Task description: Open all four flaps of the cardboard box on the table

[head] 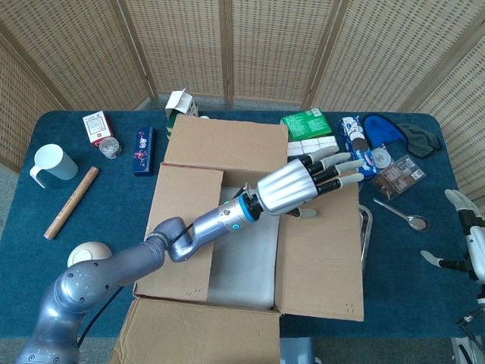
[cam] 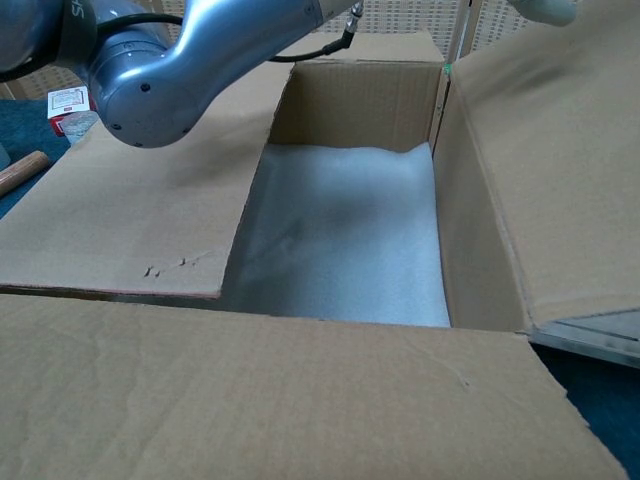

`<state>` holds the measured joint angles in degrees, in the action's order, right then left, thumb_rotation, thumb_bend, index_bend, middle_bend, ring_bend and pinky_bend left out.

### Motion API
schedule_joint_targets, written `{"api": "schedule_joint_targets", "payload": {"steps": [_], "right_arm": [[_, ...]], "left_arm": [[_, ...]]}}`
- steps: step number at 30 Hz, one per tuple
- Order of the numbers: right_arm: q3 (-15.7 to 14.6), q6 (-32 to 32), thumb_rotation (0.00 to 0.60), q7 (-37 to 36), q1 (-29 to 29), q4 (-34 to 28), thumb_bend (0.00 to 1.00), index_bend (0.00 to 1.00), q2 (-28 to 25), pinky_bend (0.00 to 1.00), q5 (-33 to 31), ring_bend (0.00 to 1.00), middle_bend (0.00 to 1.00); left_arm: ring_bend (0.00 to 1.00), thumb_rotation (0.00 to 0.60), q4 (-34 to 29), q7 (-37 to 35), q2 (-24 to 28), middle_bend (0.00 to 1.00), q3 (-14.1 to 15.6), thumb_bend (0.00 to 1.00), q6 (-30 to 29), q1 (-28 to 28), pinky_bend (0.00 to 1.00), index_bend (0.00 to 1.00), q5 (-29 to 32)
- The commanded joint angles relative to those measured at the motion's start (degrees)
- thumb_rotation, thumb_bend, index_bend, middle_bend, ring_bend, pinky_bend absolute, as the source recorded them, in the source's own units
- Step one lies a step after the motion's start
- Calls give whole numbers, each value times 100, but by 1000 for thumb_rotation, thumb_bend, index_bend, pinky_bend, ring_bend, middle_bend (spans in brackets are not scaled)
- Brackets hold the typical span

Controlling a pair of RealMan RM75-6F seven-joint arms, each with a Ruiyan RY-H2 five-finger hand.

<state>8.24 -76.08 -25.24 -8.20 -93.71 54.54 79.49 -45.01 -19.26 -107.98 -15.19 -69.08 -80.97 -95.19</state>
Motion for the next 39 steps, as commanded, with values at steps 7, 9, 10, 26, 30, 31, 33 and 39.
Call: {"api": "schedule_joint_targets", "payload": {"steps": [7, 9, 10, 26, 30, 31, 33, 39], "right_arm": [[-29, 20, 600, -23, 8, 9, 0, 0, -5, 155, 11, 0, 0], [-22, 22, 600, -19, -4, 8, 0, 0, -7, 155, 18, 0, 0], [-22, 26, 600, -12, -8, 3, 0, 0, -8, 155, 20, 0, 0], [-57, 38, 600, 117, -32, -82, 0, 0, 7, 156, 66, 0, 0], [-62, 40, 600, 164, -39, -99, 0, 0, 15, 156, 65, 0, 0], [-63, 40, 600, 173, -40, -102, 0, 0, 17, 156, 65, 0, 0], [-65, 38, 600, 185, -38, -104, 0, 0, 14, 157, 62, 0, 0], [-62, 56, 600, 174, -46, -98, 0, 0, 7, 157, 40, 0, 0]], "left_arm": [[0, 600, -439, 29, 300, 0, 164, 41, 394, 89, 107, 0, 160], [0, 600, -859, -59, 661, 0, 247, 41, 742, 186, 105, 29, 292], [0, 600, -1142, -61, 886, 0, 279, 42, 914, 214, 107, 72, 341], [352, 600, -3660, -405, 3278, 523, 609, 42, 1859, 518, 429, 569, 327], [357, 600, -3963, -412, 3597, 527, 757, 42, 1978, 520, 449, 571, 101], [359, 600, -4023, -421, 3657, 532, 819, 42, 1954, 545, 452, 575, 9], [360, 600, -4067, -473, 3712, 539, 871, 41, 1921, 568, 453, 589, -80], [361, 600, -4090, -544, 3833, 514, 1237, 42, 1827, 654, 454, 619, -580]]}}
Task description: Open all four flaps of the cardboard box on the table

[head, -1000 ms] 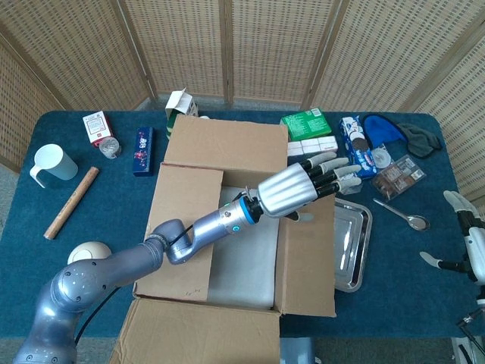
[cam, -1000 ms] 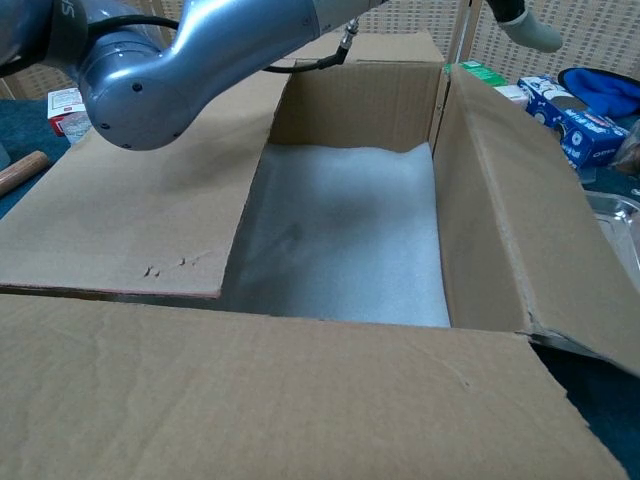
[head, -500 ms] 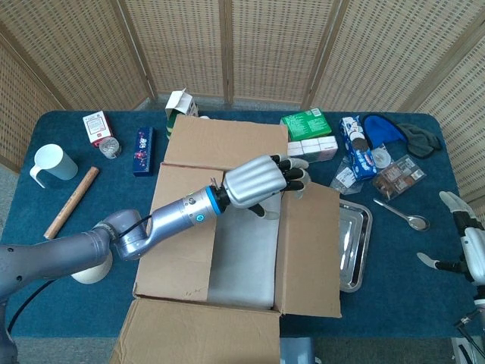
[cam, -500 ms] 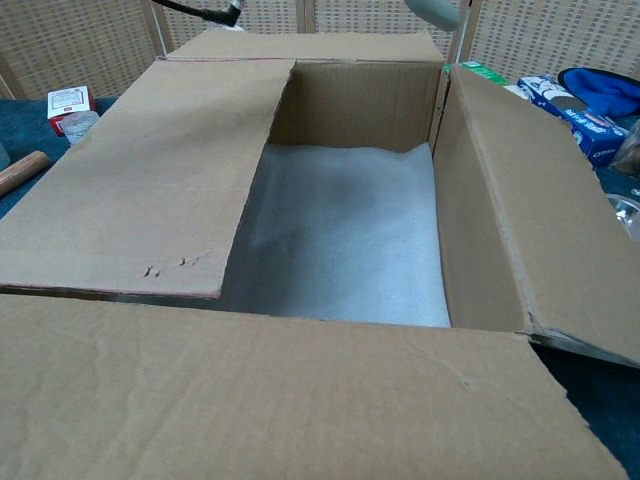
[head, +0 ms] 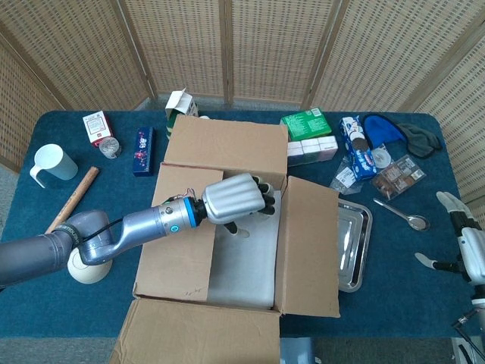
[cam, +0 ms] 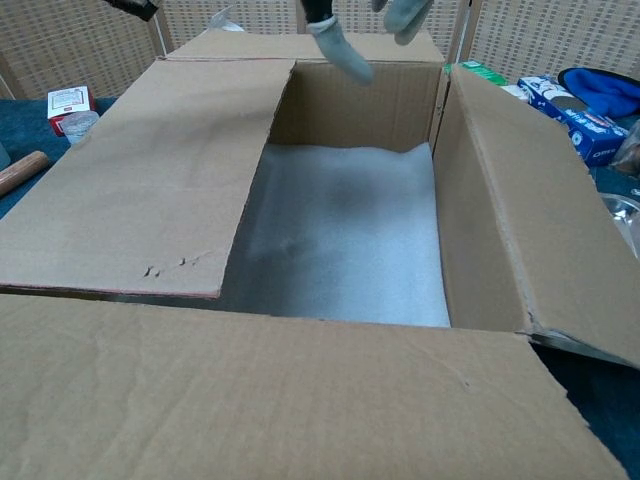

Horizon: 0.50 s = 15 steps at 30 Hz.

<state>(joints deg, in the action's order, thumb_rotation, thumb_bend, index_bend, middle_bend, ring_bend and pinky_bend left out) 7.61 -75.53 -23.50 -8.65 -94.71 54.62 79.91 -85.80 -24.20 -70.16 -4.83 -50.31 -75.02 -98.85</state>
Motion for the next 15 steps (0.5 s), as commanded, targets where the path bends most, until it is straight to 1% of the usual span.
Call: {"api": "schedule_joint_targets", "payload": {"steps": [1, 5, 9, 15], "right_arm": [[3, 0, 600, 5, -3, 4, 0, 0, 3, 157, -5, 0, 0], [-6, -3, 600, 52, -6, -4, 0, 0, 15, 157, 2, 0, 0], [-13, 0, 600, 96, -11, -23, 0, 0, 23, 157, 5, 0, 0], [-9, -10, 600, 114, -6, -34, 0, 0, 20, 156, -15, 0, 0]], "left_arm": [[361, 600, 9, -56, 42, 505, 259, 42, -66, 76, 454, 618, -278], [360, 600, 81, -81, -51, 490, 375, 41, -64, 102, 453, 612, -380], [354, 600, 91, -79, -147, 487, 358, 41, 6, 66, 441, 603, -348], [354, 600, -34, 3, -108, 534, 324, 41, 298, -109, 435, 605, -329]]}}
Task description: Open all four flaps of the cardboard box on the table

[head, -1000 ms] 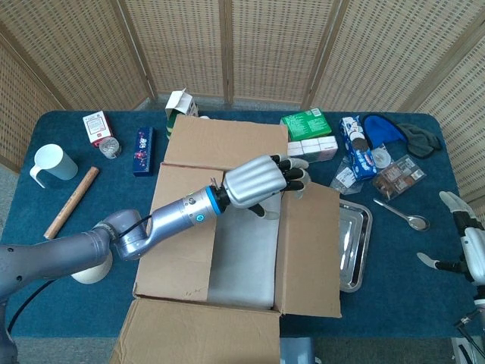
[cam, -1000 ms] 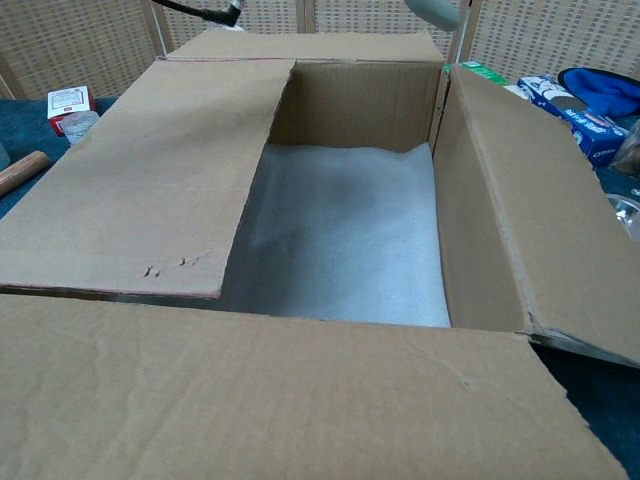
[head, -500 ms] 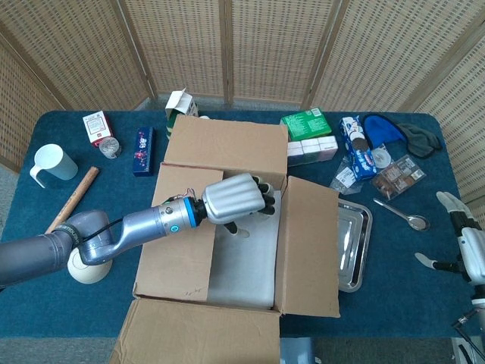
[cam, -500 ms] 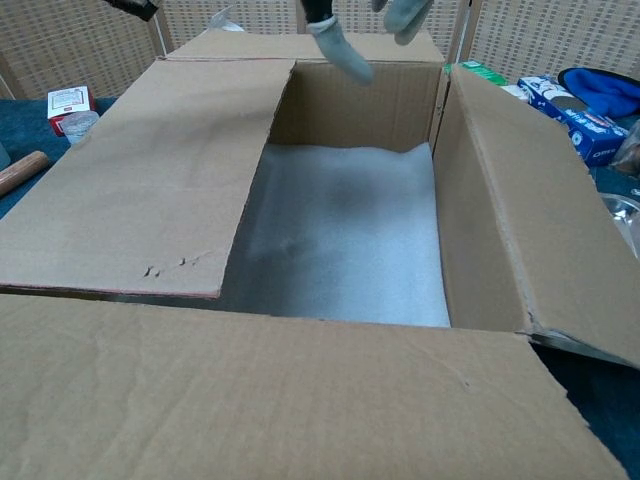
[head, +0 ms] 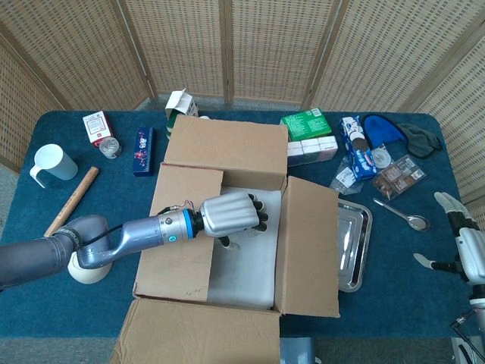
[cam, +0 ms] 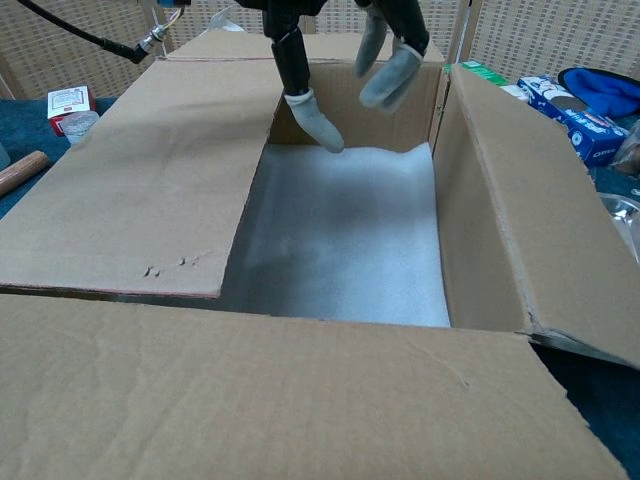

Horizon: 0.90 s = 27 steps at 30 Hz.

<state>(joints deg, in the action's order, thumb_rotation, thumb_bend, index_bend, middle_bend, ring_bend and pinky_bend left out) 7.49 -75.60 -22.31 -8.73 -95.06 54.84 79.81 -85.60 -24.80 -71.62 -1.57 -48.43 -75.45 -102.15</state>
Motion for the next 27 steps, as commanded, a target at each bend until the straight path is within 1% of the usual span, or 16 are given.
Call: {"api": "schedule_joint_targets", "payload": {"steps": [1, 5, 8, 10, 15, 20, 25, 27], "right_arm": [[5, -4, 600, -19, 4, 0, 0, 0, -9, 156, -10, 0, 0], [1, 1, 600, -51, 4, 9, 0, 0, -20, 156, 1, 0, 0], [-9, 4, 600, -68, 2, 8, 0, 0, -25, 157, 29, 0, 0], [-13, 3, 600, -65, -2, 7, 0, 0, -22, 156, 43, 0, 0], [-16, 5, 600, -55, -8, -7, 0, 0, -20, 157, 46, 0, 0], [-11, -26, 600, -72, 6, -4, 0, 0, -26, 156, 43, 0, 0], [-6, -28, 600, -119, 6, 15, 0, 0, -29, 157, 41, 0, 0], [-8, -25, 600, -123, 4, 18, 0, 0, -27, 156, 48, 0, 0]], "left_arm": [[362, 600, -84, 111, 62, 546, 4, 42, 166, -82, 442, 610, 10], [392, 600, -187, 133, 92, 564, 51, 43, 338, -73, 477, 616, 130], [386, 600, -239, 219, 71, 524, 65, 41, 493, -61, 486, 609, 260], [376, 600, -276, 266, 22, 501, 42, 39, 565, -51, 480, 598, 364], [370, 600, -266, 450, -148, 501, -61, 38, 644, -71, 477, 585, 498], [404, 600, -339, 601, -125, 572, -75, 39, 875, -179, 513, 625, 521], [472, 600, -466, 694, -7, 645, -91, 39, 1027, -203, 570, 655, 624], [490, 600, -500, 719, 34, 669, -95, 39, 1065, -205, 577, 664, 652]]}}
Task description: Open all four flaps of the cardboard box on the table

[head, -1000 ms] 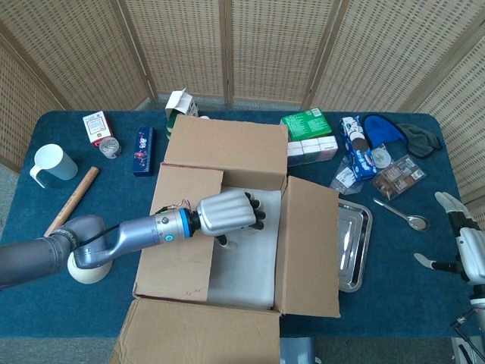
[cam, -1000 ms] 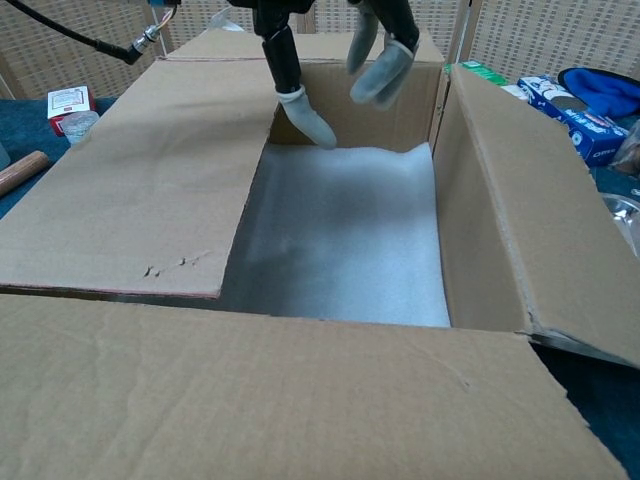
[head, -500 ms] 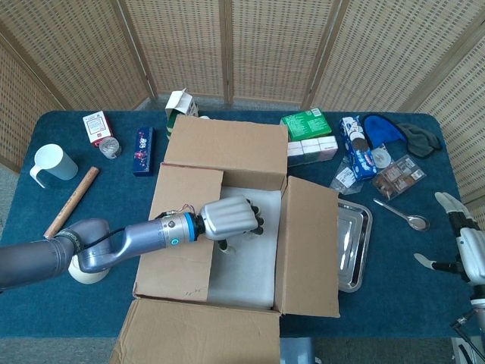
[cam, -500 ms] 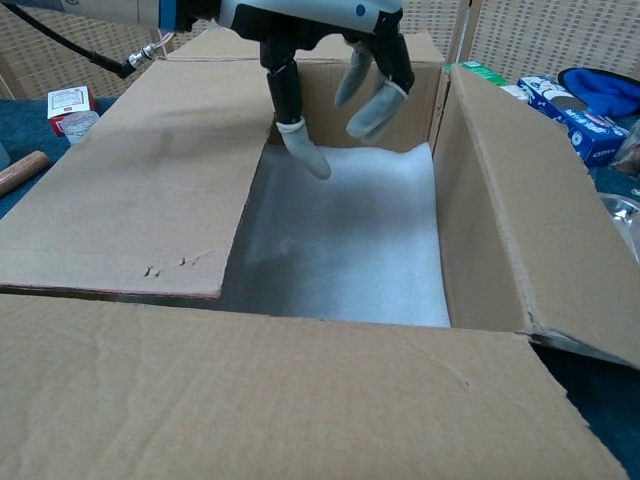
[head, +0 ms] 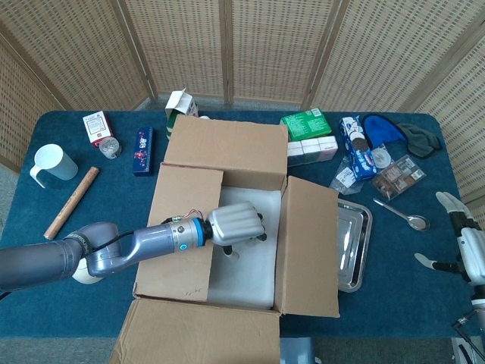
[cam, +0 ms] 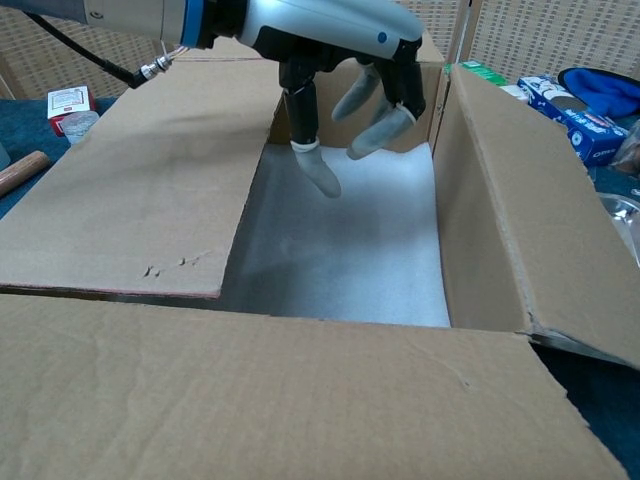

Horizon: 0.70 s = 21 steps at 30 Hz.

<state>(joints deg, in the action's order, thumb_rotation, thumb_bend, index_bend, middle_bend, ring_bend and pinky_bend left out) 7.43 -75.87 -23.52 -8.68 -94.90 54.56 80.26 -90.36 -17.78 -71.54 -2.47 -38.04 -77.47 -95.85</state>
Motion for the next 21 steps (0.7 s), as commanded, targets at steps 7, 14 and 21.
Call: {"api": "schedule_joint_targets", "payload": {"steps": [7, 14, 21], "right_arm": [[-4, -18, 600, 16, 2, -1, 0, 0, 4, 157, 16, 0, 0], [-11, -50, 600, 38, 11, -22, 0, 0, 4, 156, 40, 0, 0], [-11, -55, 600, 7, 15, -25, 0, 0, -3, 156, 38, 0, 0]], "left_arm": [[572, 600, -144, 130, 190, 786, 15, 40, 165, -3, 579, 719, 81], [514, 600, -151, 231, 135, 712, 45, 38, 126, 72, 575, 676, 90], [476, 600, -100, 400, 76, 664, 88, 39, 144, 90, 545, 658, 25]]}}
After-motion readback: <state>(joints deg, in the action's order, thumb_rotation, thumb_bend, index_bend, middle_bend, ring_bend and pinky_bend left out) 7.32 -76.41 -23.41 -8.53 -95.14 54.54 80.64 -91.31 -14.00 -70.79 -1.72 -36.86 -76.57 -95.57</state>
